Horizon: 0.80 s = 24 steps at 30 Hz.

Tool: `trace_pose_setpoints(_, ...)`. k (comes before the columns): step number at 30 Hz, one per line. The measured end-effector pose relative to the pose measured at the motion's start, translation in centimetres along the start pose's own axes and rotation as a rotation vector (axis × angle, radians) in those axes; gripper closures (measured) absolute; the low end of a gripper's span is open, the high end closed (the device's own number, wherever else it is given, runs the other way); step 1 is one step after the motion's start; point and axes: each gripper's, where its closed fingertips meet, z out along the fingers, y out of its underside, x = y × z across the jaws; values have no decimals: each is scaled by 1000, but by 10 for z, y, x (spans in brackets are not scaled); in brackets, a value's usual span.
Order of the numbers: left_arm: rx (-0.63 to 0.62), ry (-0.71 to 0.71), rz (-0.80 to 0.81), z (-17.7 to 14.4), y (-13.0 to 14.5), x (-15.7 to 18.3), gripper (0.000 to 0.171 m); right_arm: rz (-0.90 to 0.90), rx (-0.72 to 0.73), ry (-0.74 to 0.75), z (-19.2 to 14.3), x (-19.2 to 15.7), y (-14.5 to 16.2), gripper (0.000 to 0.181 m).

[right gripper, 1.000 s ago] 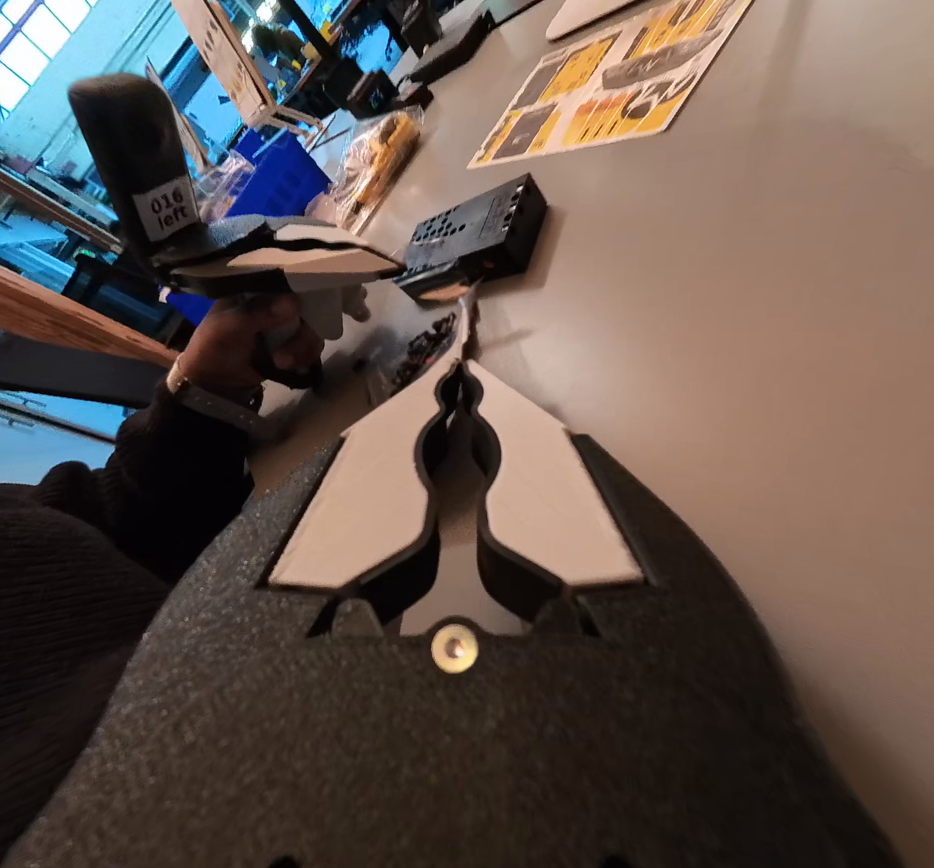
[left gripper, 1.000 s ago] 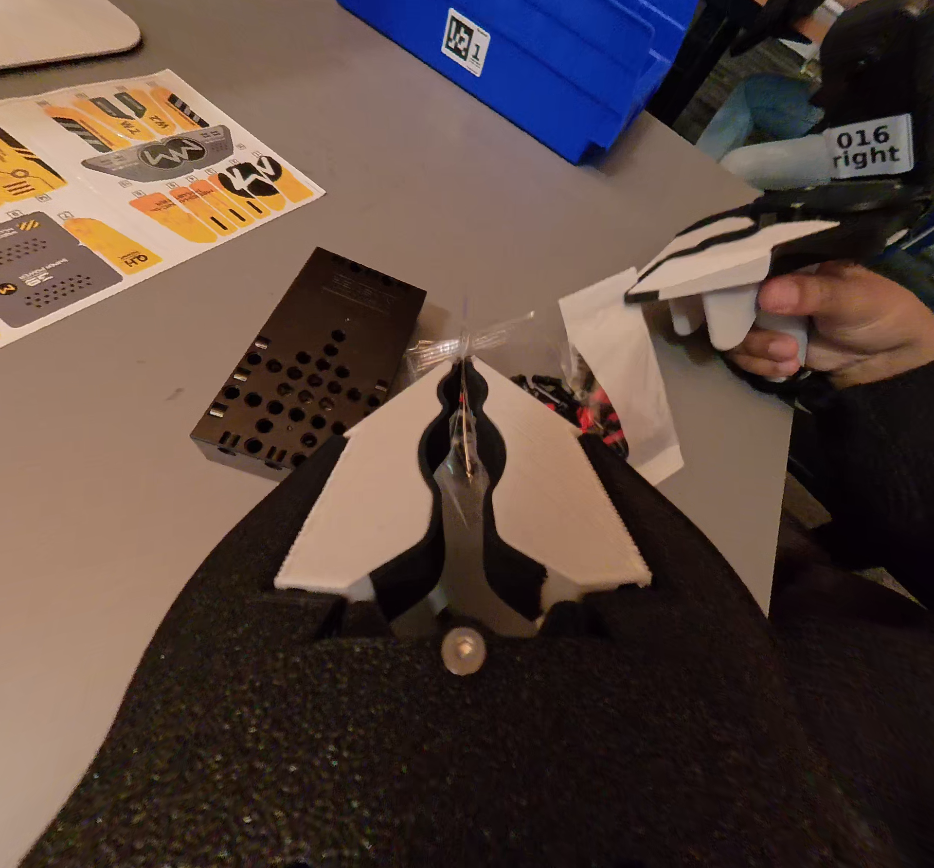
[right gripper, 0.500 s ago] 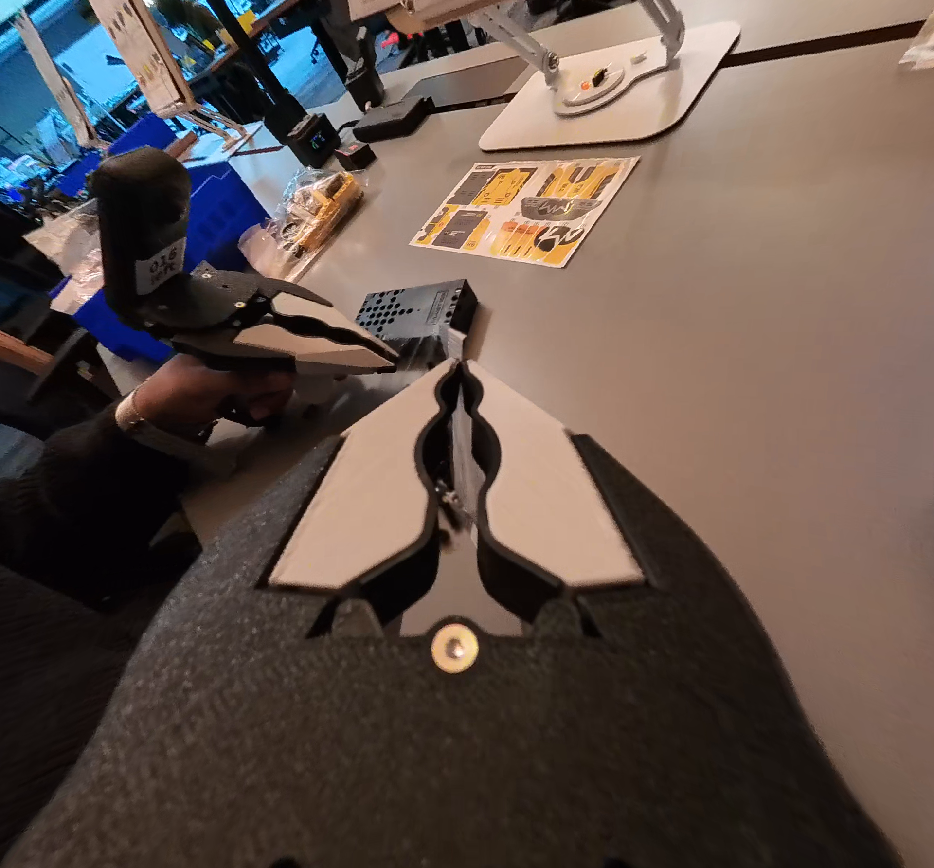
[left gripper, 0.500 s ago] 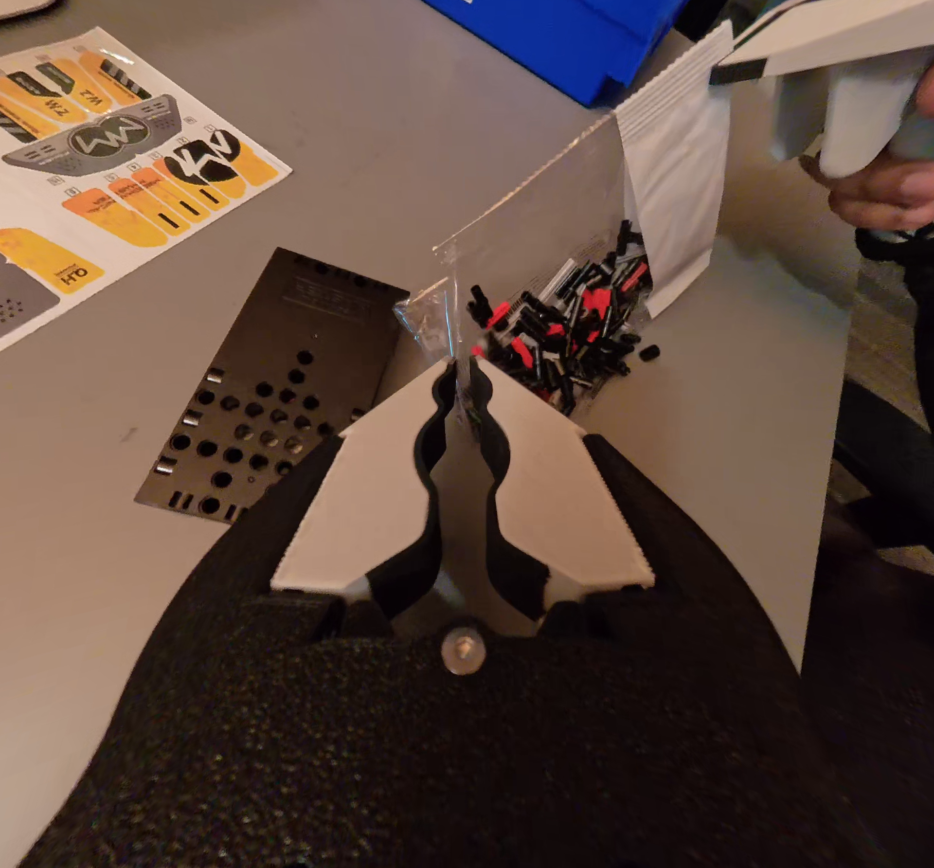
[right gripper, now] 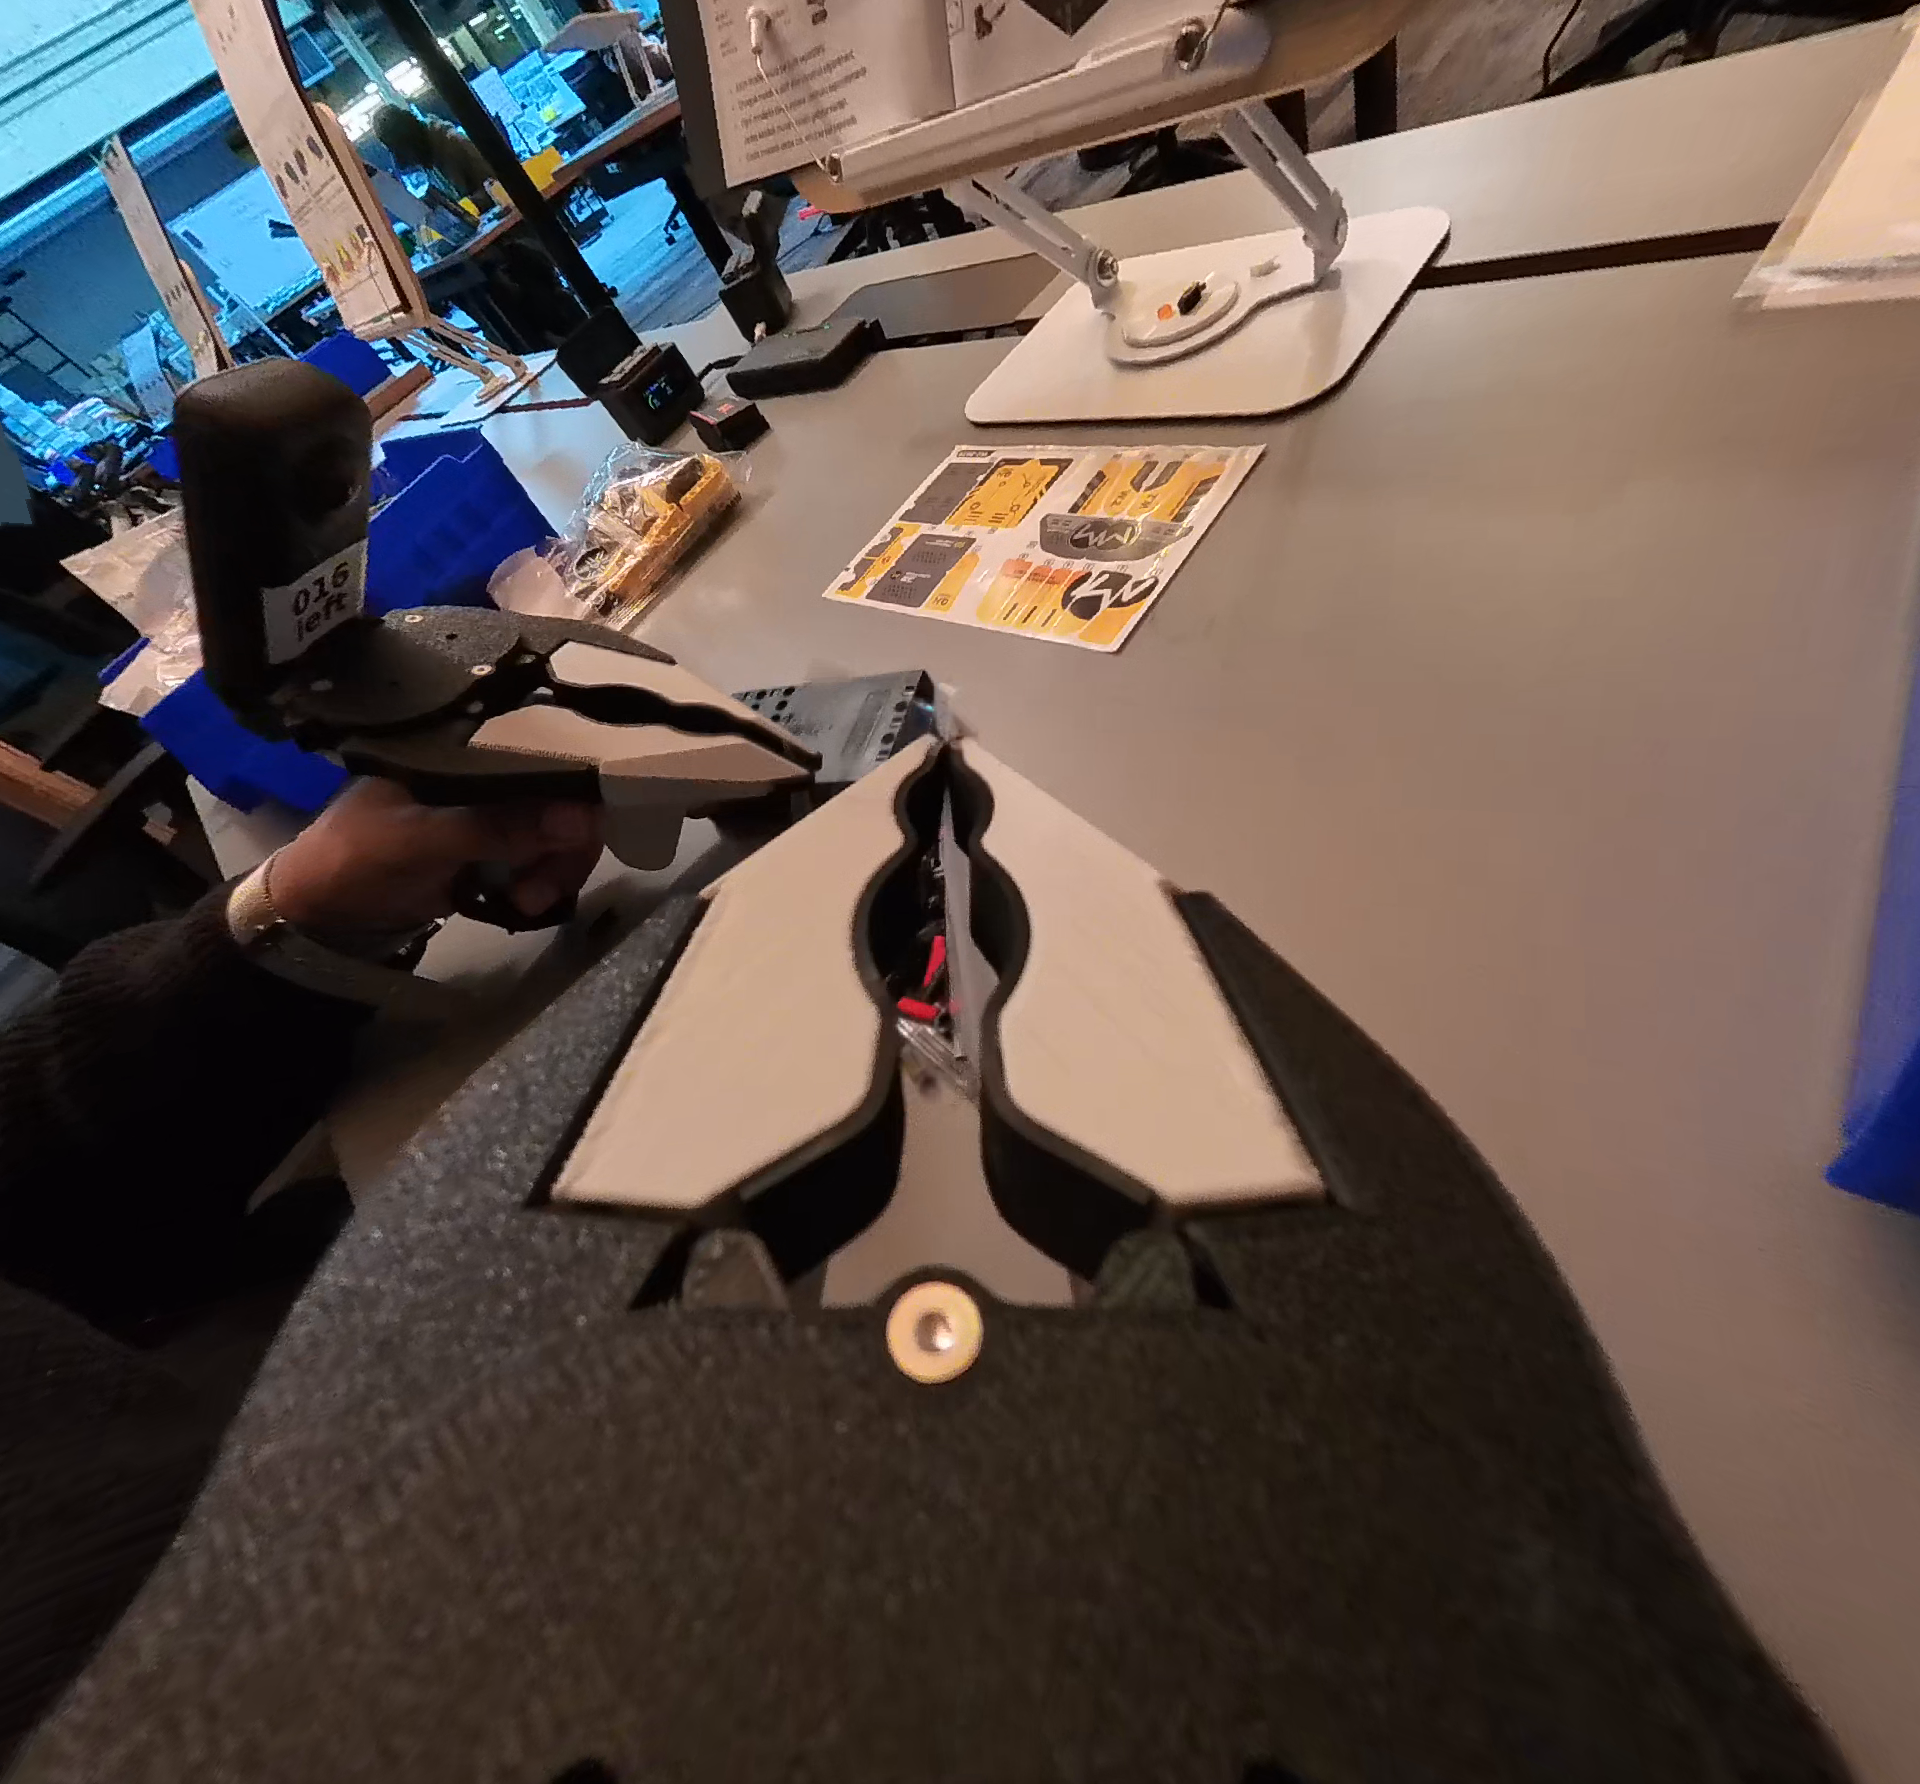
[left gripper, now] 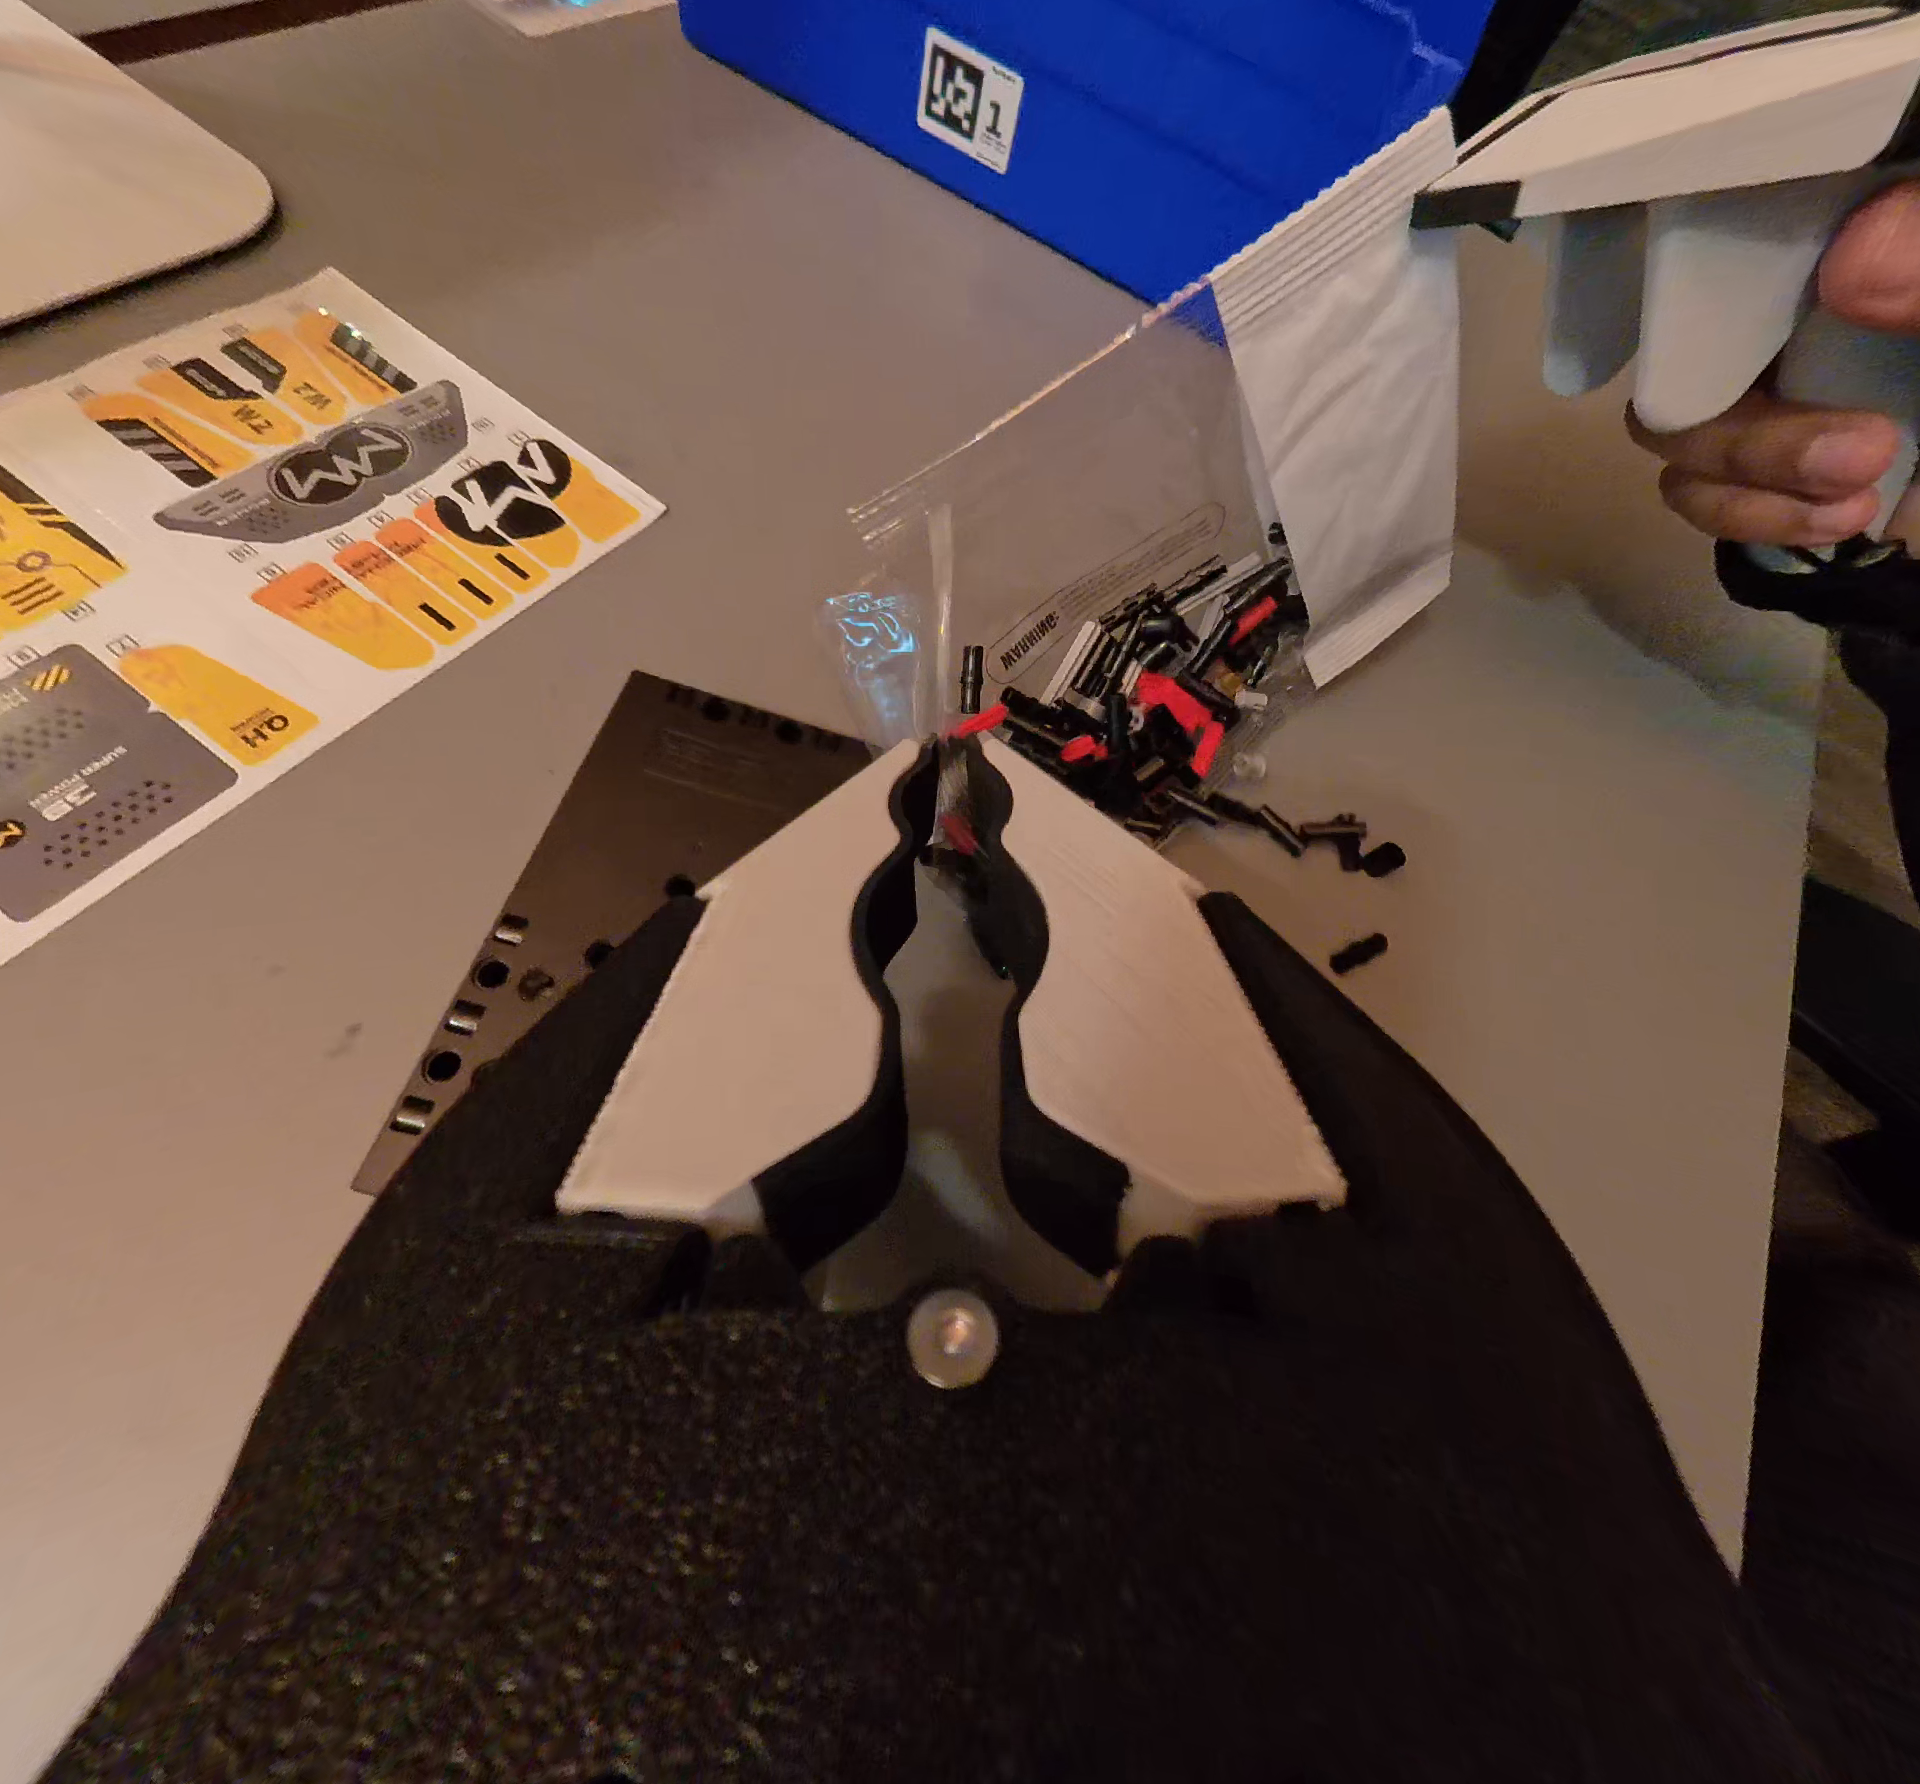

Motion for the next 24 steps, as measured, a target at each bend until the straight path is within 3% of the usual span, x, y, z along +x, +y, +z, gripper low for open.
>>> trace_pose_setpoints(6,16,-20,8,3,0,-4,167,-44,78,-27,-6,-4,-14,181)
trace_pose_setpoints(24,-16,-18,76,9,6,6,165,-148,58,-21,4,-13,-29,181)
